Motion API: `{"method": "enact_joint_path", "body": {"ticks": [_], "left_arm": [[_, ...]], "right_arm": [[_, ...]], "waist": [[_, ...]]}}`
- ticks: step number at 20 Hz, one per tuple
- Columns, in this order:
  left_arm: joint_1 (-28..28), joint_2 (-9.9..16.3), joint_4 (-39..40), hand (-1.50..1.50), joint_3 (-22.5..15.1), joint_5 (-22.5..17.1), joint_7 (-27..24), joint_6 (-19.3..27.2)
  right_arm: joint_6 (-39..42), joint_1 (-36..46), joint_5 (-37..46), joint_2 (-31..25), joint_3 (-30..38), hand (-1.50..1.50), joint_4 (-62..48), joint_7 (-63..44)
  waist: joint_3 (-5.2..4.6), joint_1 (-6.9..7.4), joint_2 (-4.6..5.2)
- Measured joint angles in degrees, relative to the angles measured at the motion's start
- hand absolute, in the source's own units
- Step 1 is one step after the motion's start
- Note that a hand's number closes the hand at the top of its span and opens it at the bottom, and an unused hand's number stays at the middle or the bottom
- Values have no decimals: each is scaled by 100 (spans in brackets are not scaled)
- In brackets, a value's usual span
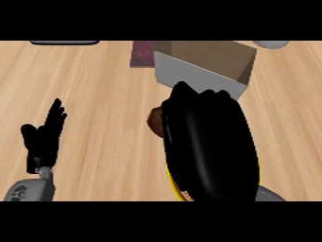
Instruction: Pick the sweet potato from the plate and place it in the cardboard box
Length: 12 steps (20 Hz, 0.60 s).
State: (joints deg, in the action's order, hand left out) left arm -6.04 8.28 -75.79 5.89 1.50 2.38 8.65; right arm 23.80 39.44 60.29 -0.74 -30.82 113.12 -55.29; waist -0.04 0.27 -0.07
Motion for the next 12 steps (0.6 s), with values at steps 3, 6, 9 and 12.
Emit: {"method": "enact_joint_path", "body": {"ticks": [3,6,9,12], "left_arm": [[31,9,-24,0,18,-8,3,-15],[-6,-80,36,0,-28,42,-25,49],[43,-78,-19,0,-35,55,-43,44],[42,-105,-11,0,-69,102,-59,67]], "right_arm": [[-118,146,-42,-8,550,150,-401,348],[-460,177,-185,-206,1120,150,-899,907],[-817,362,-277,-249,1555,150,-1594,1366],[-1245,498,-325,-399,1902,150,-2410,1986]], "waist": [[2,4,6],[3,8,17],[3,27,20],[4,37,26]]}}
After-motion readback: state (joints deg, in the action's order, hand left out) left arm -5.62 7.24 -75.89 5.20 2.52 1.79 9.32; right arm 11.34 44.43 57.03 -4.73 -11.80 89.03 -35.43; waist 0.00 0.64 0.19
